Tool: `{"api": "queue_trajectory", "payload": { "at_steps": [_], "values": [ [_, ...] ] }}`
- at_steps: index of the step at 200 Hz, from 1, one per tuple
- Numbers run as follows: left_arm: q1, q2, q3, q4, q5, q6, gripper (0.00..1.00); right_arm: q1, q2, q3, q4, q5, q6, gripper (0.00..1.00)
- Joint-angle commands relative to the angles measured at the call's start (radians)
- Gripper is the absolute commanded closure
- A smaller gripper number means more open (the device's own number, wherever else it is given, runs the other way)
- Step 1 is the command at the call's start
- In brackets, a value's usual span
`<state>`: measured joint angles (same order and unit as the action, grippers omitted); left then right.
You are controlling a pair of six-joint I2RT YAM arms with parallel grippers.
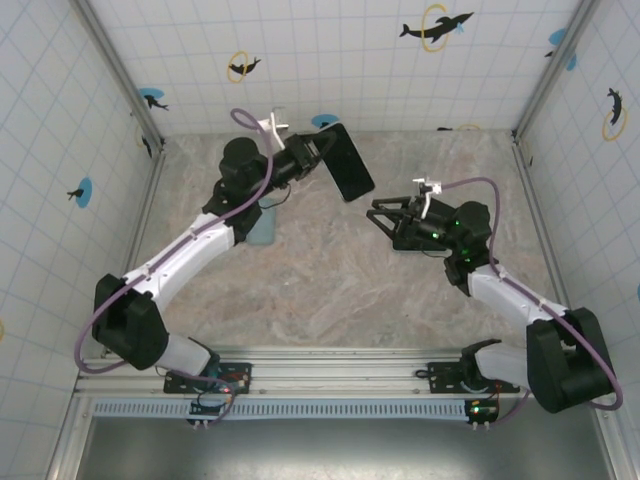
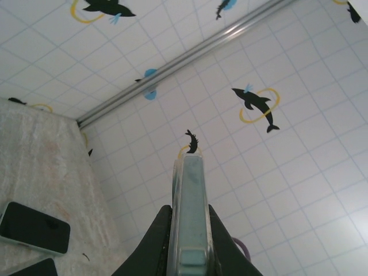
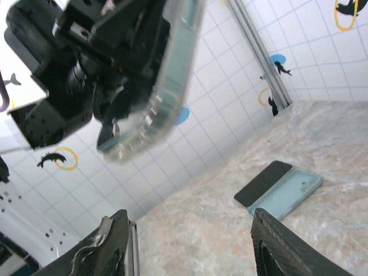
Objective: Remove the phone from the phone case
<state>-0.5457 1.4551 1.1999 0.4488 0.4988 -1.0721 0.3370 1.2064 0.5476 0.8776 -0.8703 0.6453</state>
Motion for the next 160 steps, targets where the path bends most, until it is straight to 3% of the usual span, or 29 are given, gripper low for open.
{"api": "queue_trajectory", "payload": {
  "at_steps": [1,65,99,160],
  "values": [
    [0.016,-0.016,0.07,0.039,0.166,0.083,1.0,-0.008,-0.02,0.058,-0.068,-0.126,-0.111,0.41],
    [0.053,0.008,0.089,0.02,0.425,0.287,1.0,-0.008,0.049,0.159,-0.085,-0.275,-0.226,0.5],
    [0.067,0.004,0.091,0.0,0.457,0.329,1.0,0.003,0.07,0.215,-0.208,-0.34,-0.343,0.56],
    [0.068,0.017,0.088,0.016,0.481,0.306,1.0,0.04,0.114,0.261,-0.236,-0.338,-0.361,0.66]
  ]
}}
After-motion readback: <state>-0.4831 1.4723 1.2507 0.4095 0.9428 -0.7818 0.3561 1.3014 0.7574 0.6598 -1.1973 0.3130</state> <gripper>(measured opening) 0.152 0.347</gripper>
